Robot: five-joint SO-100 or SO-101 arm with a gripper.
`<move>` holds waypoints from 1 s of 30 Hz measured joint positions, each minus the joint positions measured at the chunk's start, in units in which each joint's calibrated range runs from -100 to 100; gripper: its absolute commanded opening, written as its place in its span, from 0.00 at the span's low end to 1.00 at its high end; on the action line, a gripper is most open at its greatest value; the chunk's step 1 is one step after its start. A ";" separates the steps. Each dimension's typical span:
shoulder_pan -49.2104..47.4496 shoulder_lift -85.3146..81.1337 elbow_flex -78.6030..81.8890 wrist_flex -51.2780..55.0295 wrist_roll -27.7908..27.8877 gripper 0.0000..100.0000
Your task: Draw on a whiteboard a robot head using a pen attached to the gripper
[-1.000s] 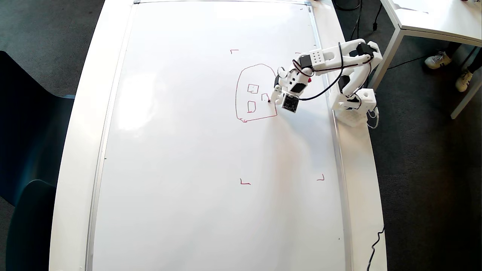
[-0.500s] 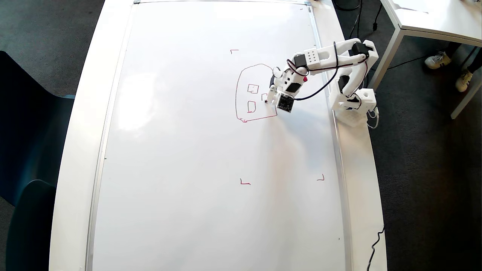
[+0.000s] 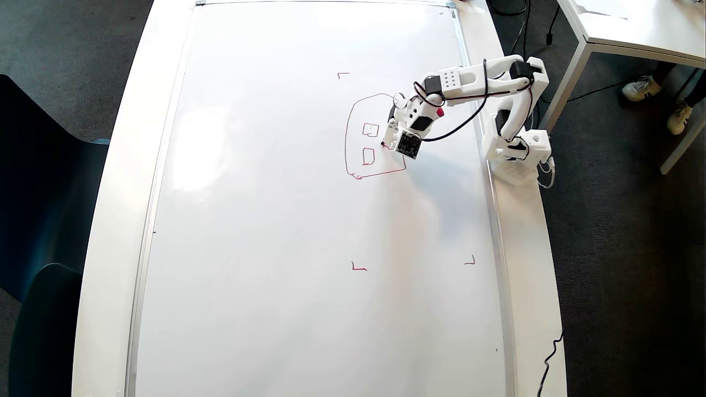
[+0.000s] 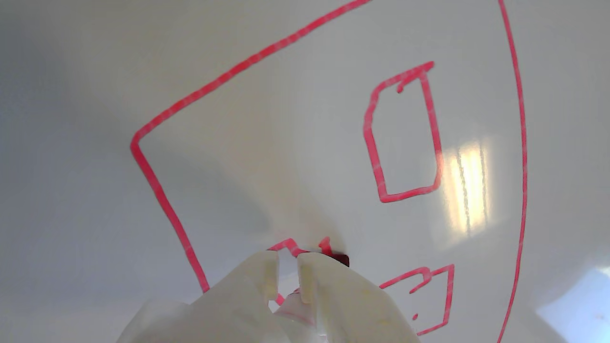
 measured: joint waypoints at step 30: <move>-0.23 -5.00 -14.89 9.04 0.00 0.01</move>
